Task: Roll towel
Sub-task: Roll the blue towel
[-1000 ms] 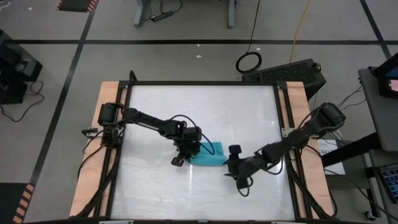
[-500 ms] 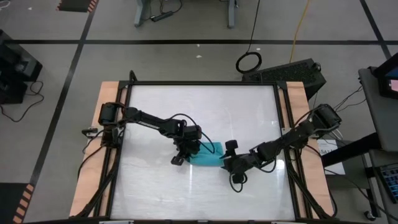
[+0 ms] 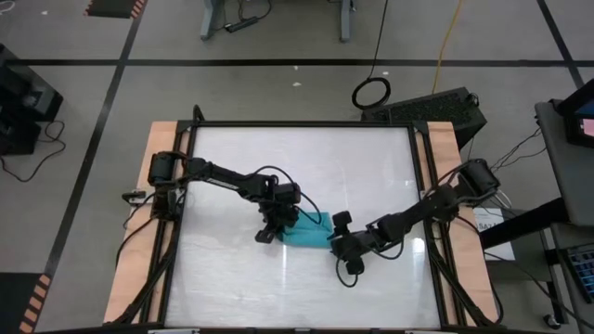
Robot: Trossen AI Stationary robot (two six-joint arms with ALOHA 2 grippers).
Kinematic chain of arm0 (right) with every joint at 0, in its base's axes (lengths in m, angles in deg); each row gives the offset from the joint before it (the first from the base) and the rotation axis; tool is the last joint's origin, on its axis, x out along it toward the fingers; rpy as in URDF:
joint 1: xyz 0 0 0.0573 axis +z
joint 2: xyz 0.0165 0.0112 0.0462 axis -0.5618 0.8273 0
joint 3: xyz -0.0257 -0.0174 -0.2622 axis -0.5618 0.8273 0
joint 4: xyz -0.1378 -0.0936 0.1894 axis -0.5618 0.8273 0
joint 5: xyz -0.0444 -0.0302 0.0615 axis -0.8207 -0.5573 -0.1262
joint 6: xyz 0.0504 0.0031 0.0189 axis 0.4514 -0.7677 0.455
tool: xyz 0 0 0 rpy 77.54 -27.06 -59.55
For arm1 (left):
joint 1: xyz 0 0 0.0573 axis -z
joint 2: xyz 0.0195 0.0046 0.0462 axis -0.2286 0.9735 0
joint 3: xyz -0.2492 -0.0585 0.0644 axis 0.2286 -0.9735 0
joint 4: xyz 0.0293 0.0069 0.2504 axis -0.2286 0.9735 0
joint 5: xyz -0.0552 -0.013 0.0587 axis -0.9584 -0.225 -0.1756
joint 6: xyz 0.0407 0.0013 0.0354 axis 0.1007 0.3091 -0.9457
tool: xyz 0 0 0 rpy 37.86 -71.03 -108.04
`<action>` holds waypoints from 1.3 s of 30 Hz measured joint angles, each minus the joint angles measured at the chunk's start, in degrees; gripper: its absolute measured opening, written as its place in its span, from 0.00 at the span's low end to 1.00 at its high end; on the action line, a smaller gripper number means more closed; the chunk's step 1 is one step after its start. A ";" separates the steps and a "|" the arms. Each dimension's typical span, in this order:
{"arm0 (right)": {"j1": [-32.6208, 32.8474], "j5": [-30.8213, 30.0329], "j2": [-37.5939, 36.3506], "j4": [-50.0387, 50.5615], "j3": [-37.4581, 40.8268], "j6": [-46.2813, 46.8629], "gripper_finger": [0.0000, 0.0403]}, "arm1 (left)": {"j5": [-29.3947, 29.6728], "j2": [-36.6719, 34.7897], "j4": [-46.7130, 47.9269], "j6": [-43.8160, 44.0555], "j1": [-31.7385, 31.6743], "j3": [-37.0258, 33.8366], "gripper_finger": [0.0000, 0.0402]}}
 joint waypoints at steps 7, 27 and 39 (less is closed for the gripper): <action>-1.29 0.09 3.38 -2.76 -0.17 1.90 0.47 | -5.08 0.00 -0.34 -0.07 0.04 0.00 0.04; -8.10 28.61 4.36 -7.12 -0.11 31.30 0.01 | 6.15 -4.56 6.77 -6.60 3.04 0.37 0.04; -14.05 43.54 3.86 -17.23 0.11 47.44 0.01 | 0.70 -5.16 9.49 3.46 3.46 -1.18 0.04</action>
